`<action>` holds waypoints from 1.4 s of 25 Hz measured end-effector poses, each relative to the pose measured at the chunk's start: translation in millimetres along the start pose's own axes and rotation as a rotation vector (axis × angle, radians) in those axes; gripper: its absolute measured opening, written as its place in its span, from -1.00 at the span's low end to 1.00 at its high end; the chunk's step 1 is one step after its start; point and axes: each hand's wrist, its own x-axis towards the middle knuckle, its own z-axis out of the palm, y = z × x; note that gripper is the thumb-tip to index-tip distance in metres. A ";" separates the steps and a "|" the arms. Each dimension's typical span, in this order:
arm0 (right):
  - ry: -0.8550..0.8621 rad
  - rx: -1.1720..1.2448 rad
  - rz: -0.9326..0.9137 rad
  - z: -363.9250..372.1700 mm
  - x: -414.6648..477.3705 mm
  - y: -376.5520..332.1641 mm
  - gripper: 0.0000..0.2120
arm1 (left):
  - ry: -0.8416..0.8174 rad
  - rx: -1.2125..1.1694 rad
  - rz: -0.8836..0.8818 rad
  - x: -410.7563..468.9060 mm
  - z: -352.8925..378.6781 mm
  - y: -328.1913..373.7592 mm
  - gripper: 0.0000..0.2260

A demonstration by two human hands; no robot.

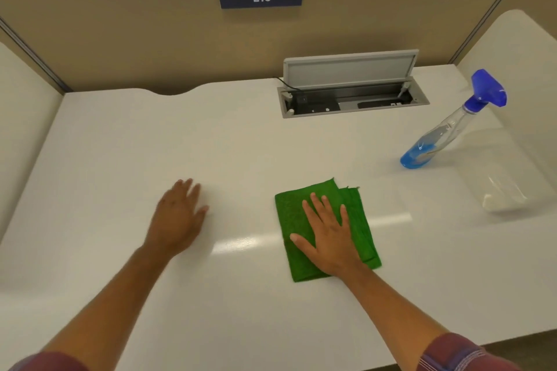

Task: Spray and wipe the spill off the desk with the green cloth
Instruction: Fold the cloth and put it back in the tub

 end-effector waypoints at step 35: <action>0.080 0.900 0.115 -146.1 -24.0 72.9 -0.85 | -0.141 -1.084 -0.088 -30.7 -19.9 186.3 -0.87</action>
